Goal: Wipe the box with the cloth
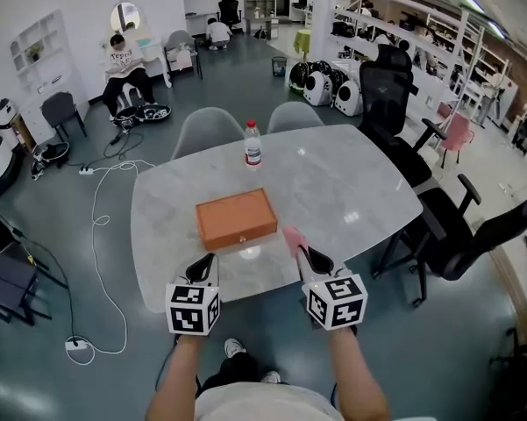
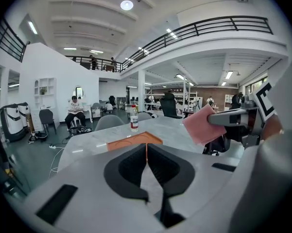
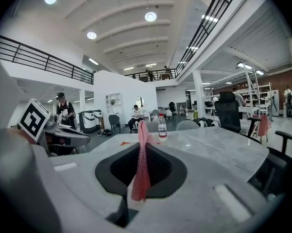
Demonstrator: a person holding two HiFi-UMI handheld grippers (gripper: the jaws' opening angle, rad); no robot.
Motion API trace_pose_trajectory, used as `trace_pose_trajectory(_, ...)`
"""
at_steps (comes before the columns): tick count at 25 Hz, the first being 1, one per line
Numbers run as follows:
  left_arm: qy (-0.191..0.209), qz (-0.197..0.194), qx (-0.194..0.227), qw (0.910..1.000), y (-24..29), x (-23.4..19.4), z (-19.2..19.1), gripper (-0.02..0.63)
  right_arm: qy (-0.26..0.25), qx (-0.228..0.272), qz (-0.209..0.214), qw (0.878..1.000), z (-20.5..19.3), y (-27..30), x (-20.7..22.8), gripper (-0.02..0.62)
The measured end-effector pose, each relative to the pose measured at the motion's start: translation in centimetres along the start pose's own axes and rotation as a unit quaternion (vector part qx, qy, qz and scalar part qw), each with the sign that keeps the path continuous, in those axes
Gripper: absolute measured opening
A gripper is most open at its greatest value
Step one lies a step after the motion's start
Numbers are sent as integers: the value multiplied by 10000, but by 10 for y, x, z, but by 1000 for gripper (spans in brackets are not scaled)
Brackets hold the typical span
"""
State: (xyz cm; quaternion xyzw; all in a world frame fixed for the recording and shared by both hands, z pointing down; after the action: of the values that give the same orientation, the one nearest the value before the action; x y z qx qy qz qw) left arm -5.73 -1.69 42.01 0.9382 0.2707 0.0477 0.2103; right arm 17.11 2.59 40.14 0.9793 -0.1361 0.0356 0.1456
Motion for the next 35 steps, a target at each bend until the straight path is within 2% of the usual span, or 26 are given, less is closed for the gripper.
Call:
trace_pose_trajectory(6,-113,193,11,9998,23,-27,4,17,-68,-74,298,9995,8,45,-3,17)
trace_pose_trajectory(16,-372,449,-60,9983,66,-96,8,17,-81,-288,825,9961,25,140,-22,17)
trace_pose_trajectory(25,-595,519,-179,9967,92,-158,8,17,550,-600,1665,9827,36,221,-70,17)
trace_pose_trajectory(35,-791,524,-210,9953,108,-207,3,17,1484,-931,2369,9556,35,282,-114,17)
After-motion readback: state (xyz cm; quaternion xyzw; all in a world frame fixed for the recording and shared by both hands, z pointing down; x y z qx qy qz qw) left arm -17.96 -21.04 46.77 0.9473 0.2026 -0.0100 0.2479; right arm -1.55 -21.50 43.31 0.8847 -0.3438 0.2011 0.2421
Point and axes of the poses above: the fingertips, and each gripper's own axes: y forward along the fingers, x to its right, z out of its top, the point moved 5 cm from there along -y, backward along the fingers, and after that the axes turned 1 degree about -z, right-handed, at the moved point
